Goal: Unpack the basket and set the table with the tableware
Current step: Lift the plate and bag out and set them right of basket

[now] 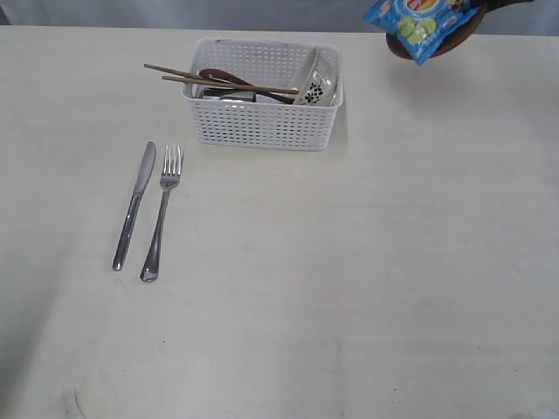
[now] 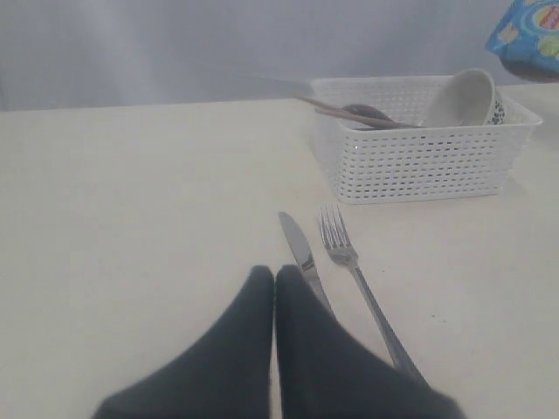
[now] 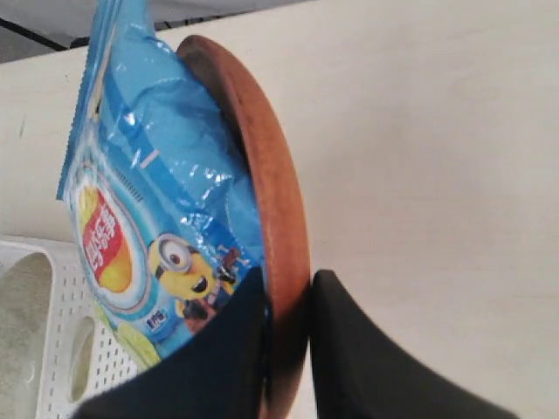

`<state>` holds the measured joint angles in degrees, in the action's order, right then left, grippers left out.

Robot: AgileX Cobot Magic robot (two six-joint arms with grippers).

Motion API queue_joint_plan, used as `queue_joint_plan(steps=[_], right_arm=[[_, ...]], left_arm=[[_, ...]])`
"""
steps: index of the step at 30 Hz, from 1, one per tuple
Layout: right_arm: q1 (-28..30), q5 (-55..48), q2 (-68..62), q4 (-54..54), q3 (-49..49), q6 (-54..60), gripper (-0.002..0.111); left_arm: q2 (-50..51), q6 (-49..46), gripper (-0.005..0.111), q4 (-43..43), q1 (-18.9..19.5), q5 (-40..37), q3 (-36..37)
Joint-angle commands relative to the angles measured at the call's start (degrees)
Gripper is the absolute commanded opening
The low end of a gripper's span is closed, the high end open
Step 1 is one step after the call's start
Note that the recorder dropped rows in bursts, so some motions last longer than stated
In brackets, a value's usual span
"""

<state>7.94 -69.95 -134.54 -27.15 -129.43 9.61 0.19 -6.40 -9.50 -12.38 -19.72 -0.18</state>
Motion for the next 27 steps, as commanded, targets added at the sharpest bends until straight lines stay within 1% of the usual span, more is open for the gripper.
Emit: queue_joint_plan(steps=[1,4,6,11,13,23,25,26,27], right_arm=[[0.6,0.0,-2.5,-1.4,1.2,0.9,0.0],[2.2,0.0,-4.8,-1.8,2.4,1.2,0.0],[3.6,0.0,-6.5,-4.4,2.5,1.7,0.0],[5.7,0.0,-11.1,-18.3,2.6,9.0,0.0],[5.7,0.0,-12.6,-20.3,2.6,11.1,0.0],[5.8,0.0,-14.8,-15.6,2.6,11.1,0.0],[5.8,0.0,-14.8,-15.6,2.6,11.0,0.013],[5.8,0.0,-14.8,-15.6,2.6,11.0,0.028],[5.8,0.0,-14.8,-15.6,2.6,11.0,0.037]], left_arm=[[-0.2,0.2,0.0,0.1,-0.3,0.1,0.2],[-0.2,0.2,0.0,0.1,-0.3,0.1,0.2],[-0.2,0.2,0.0,0.1,-0.3,0.1,0.2],[-0.2,0.2,0.0,0.1,-0.3,0.1,0.2],[-0.2,0.2,0.0,0.1,-0.3,0.1,0.2],[-0.2,0.0,0.0,0.1,-0.3,0.1,0.2],[-0.2,0.0,0.0,0.1,-0.3,0.1,0.2],[-0.2,0.0,0.0,0.1,-0.3,0.1,0.2],[-0.2,0.0,0.0,0.1,-0.3,0.1,0.2]])
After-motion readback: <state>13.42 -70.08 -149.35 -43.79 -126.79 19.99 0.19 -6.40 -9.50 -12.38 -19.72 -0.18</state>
